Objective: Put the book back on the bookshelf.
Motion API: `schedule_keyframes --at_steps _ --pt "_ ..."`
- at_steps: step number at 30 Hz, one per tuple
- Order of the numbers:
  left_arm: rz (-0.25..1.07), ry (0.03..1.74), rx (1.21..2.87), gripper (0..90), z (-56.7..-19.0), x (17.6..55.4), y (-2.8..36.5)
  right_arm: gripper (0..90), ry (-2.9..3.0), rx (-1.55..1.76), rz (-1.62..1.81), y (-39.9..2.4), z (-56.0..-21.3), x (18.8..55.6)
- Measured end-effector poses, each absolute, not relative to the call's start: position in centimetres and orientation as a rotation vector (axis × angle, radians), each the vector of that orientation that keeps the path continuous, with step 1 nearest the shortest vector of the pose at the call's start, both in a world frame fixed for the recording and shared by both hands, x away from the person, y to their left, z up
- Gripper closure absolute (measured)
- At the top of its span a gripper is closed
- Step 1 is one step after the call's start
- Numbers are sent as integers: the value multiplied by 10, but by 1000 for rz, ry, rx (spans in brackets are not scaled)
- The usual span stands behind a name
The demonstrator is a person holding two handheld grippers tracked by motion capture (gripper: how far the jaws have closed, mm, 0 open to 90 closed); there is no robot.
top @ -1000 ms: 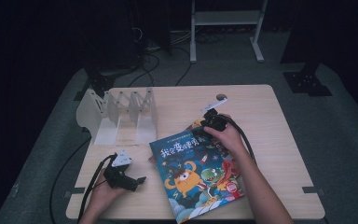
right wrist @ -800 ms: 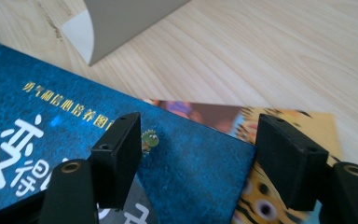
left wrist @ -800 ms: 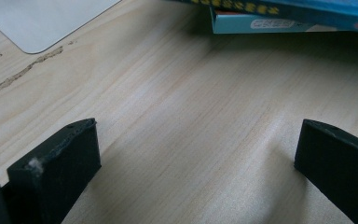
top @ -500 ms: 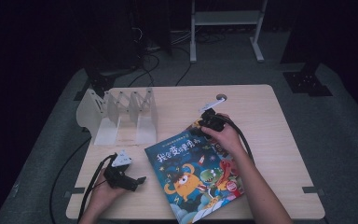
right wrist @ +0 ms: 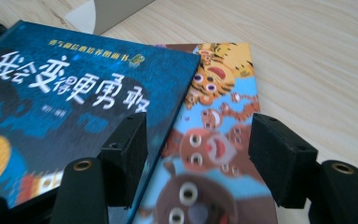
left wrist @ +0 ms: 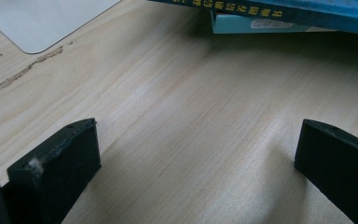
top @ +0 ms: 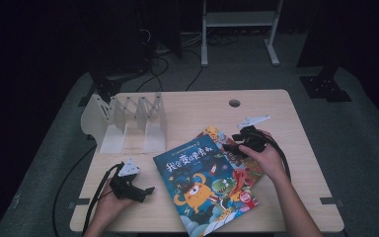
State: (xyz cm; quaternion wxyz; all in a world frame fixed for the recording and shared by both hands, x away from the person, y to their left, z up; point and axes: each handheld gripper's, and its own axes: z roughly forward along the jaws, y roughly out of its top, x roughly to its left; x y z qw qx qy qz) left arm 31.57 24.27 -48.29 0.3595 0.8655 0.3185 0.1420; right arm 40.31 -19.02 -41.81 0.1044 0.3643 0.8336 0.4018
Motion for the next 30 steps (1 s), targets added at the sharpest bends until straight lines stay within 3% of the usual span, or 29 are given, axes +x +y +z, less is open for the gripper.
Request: schedule_keyframes --at_steps 16,30 --pt "366 821 2232 0 -483 316 243 337 2401 1115 1219 -240 -425 321" --pt "366 822 2231 0 -483 316 243 305 2428 1092 1227 -259 -436 266"
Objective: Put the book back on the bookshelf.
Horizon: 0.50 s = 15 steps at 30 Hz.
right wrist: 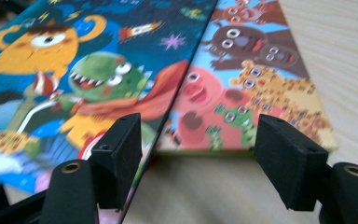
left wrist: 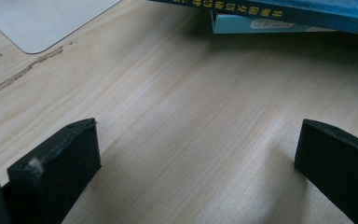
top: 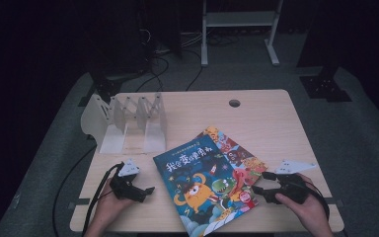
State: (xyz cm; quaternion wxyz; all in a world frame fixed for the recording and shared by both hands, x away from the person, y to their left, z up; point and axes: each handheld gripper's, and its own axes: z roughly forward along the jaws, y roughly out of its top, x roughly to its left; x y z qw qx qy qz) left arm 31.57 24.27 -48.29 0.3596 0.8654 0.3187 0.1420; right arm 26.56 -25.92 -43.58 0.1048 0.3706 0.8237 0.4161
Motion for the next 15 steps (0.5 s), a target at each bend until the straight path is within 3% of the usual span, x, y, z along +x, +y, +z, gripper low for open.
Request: schedule_keyframes --at_steps 15 --pt "366 821 2232 0 -483 316 243 278 2439 1092 1227 -267 -453 234"
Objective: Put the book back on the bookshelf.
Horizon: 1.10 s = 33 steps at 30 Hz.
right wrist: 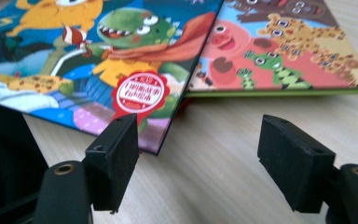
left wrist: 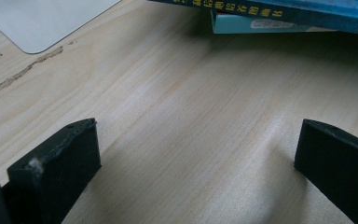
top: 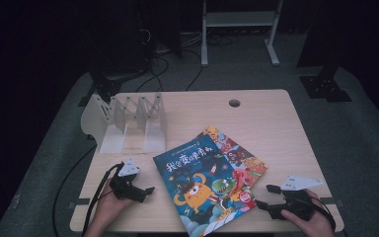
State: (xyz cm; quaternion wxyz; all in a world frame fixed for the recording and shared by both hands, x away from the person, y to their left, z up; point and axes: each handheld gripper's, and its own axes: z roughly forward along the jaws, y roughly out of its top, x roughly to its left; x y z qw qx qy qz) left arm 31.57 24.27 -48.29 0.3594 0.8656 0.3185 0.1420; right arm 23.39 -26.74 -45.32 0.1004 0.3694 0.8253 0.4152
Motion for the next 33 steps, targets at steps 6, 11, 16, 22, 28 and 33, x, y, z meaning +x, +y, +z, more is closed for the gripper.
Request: schedule_keyframes --at_steps 6,11,16,22,28,33 --pt "366 822 2232 0 -483 316 243 238 2430 1095 1195 -267 -457 235" --pt "366 821 2232 0 -483 316 243 254 2401 1097 1145 -268 -458 241" --pt "345 816 2237 0 -482 317 243 254 2393 1105 1133 -268 -458 249" --pt "269 793 2180 0 -467 323 248 254 2390 1103 1114 -268 -456 258" --pt "246 752 2170 0 -453 335 241 255 2379 1106 1105 -269 -453 265" --pt "220 739 2171 57 -448 346 238 257 2374 1108 1110 -269 -453 269"
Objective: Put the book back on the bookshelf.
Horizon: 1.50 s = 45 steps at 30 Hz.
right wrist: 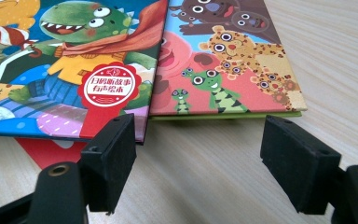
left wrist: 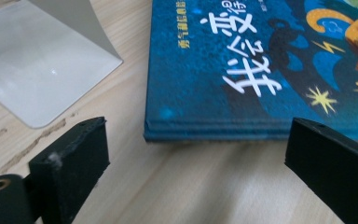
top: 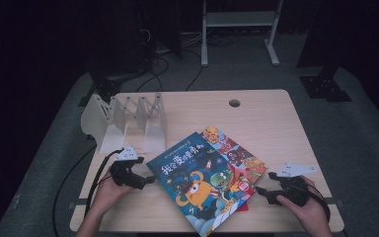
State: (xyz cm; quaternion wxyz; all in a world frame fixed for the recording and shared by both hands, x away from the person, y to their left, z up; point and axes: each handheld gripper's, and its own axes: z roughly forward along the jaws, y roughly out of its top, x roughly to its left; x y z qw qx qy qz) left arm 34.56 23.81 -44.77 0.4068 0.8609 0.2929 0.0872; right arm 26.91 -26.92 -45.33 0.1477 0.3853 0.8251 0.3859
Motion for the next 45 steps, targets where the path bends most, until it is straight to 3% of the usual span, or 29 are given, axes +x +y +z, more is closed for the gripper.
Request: schedule_keyframes --at_steps 2,6,31,45 --pt "190 714 2156 138 -447 348 238 257 2374 1109 1108 -269 -453 270" --pt "127 700 2136 214 -447 348 238 259 2367 1112 1092 -270 -454 271" --pt "106 634 2196 156 -442 338 216 275 2287 1135 942 -263 -446 301" --pt "78 627 2200 102 -446 337 209 272 2270 1176 940 -259 -446 344"
